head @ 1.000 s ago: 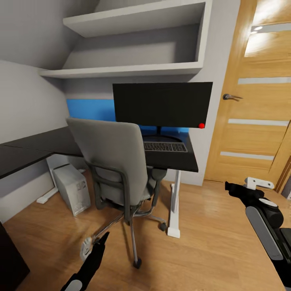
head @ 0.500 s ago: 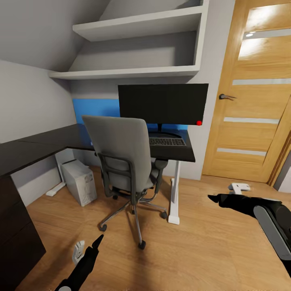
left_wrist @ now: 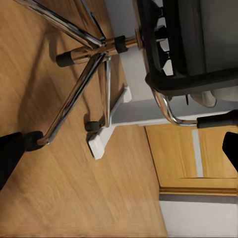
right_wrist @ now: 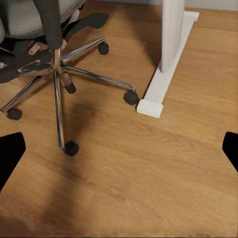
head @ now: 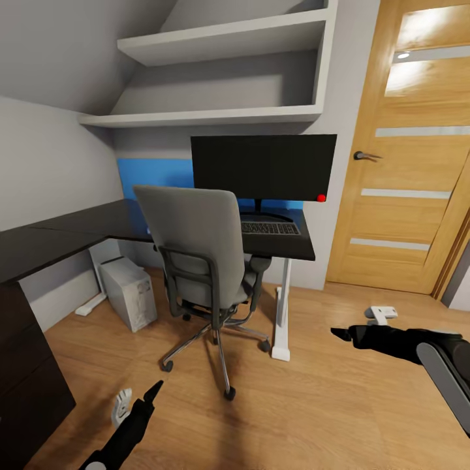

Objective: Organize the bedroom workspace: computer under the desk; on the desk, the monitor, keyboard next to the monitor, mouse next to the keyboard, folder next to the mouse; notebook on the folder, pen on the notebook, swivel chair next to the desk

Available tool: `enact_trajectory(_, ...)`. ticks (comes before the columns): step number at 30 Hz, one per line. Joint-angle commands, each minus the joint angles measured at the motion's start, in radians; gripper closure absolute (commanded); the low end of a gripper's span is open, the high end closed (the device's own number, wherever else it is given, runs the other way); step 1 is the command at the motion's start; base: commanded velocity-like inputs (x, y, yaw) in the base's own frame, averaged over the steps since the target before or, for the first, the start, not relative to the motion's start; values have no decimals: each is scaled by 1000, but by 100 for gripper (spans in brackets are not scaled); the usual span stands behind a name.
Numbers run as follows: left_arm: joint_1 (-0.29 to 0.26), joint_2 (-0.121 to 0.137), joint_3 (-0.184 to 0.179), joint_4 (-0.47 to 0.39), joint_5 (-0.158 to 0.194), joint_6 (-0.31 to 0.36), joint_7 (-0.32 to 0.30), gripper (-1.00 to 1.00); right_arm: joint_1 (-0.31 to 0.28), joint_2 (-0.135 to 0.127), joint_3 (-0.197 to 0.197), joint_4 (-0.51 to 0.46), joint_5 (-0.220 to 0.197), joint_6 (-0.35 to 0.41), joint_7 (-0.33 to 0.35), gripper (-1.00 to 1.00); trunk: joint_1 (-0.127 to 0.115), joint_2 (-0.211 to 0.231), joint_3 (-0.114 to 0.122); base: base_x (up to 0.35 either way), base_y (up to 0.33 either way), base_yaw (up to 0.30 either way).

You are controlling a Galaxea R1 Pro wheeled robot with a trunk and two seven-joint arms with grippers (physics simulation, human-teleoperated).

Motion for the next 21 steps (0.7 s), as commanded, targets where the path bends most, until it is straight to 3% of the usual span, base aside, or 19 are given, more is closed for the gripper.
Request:
enact_trajectory(1,0,3,-2,0,10,11,-2,-100,0,0,-1,0,8,14,10,-100,0,0,-2,-1,0,0)
enact_trajectory(8,-3,29,-10,-2,9,46,-2,-100,-2,-1,4,19,8,24,12,-100,0,0,-13,0,0,0)
enact_trajectory(21,-4,35,-13,-3,8,55,0,-100,-32,12,9,160,11,24,9,-100,0,0,-31,0,0,0)
